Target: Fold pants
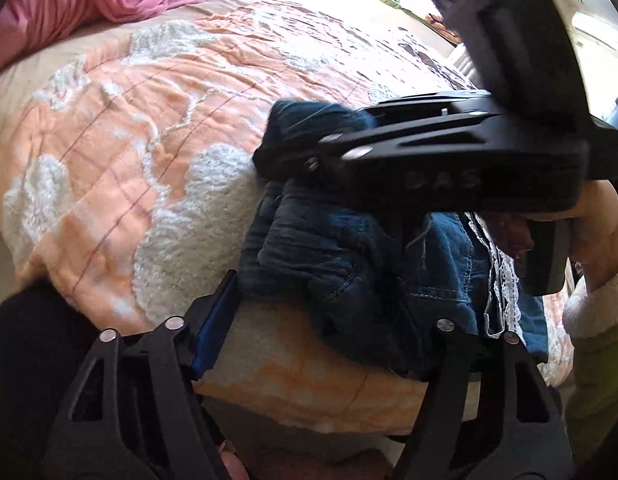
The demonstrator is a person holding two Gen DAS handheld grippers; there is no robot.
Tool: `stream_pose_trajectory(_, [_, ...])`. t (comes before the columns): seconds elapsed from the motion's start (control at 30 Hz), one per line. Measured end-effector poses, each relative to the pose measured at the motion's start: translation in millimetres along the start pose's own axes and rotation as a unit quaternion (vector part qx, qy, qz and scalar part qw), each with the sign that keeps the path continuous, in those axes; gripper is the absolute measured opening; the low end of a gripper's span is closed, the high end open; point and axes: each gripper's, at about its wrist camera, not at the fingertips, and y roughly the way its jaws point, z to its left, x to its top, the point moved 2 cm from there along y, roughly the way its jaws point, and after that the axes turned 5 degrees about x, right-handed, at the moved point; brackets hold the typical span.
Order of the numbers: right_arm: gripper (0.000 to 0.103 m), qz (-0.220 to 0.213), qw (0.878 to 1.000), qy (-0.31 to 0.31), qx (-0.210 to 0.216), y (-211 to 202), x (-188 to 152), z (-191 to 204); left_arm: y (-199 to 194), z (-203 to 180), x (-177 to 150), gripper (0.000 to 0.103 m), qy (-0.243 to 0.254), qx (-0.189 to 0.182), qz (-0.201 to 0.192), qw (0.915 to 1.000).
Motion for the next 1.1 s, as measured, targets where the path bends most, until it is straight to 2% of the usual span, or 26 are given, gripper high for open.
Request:
stream_pose_trajectory(0.1, [0.033, -0.005, 1.000, -0.004, -0.001, -6, 2, 4, -4, 0, -4, 0.066, -0.008, 0.001, 0.000, 1.0000])
stream_pose_trajectory(0.17, [0.032, -0.008, 1.000, -0.008, -0.007, -10, 3, 6, -6, -2, -5, 0.061, -0.009, 0.002, 0.001, 1.0000])
stream_pose_trajectory(0.33, [0.031, -0.015, 1.000, -0.011, -0.022, -19, 5, 12, -4, 2, -3, 0.039, -0.027, -0.020, -0.002, 0.9994])
stream_pose_trajectory(0.43, [0.030, -0.018, 0.999, -0.012, -0.029, -25, 4, 16, -10, -3, -5, 0.035, -0.023, -0.024, -0.008, 0.9994])
stream_pose_trajectory(0.53, [0.030, -0.024, 0.999, -0.016, -0.032, -32, 3, 20, -20, -5, -8, 0.037, -0.015, -0.021, -0.018, 0.9995])
stream_pose_trajectory(0.67, [0.028, -0.037, 0.999, -0.015, -0.034, -44, 1, 23, -31, 1, -15, 0.052, -0.023, -0.012, -0.028, 0.9993])
stream_pose_trajectory(0.83, [0.027, -0.055, 0.998, -0.011, -0.035, -56, -3, 25, -23, -6, -4, 0.054, -0.020, -0.013, -0.031, 0.9992])
stream_pose_trajectory(0.87, [0.027, -0.058, 0.998, -0.009, -0.033, -58, -4, 24, -22, -9, -4, 0.047, -0.016, -0.015, -0.030, 0.9993])
stream_pose_trajectory(0.9, [0.027, -0.060, 0.998, -0.008, -0.030, -60, -5, 24, -20, -12, -3, 0.025, -0.012, -0.024, -0.027, 0.9993])
stream_pose_trajectory(1.0, [0.027, -0.068, 0.997, -0.011, -0.032, -65, -9, 24, -18, -20, 3, 0.017, -0.001, -0.030, -0.025, 0.9992])
stream_pose_trajectory(1.1, [0.027, -0.075, 0.997, -0.012, -0.030, -70, -8, 22, -24, -23, 5, 0.016, -0.005, -0.032, -0.031, 0.9990])
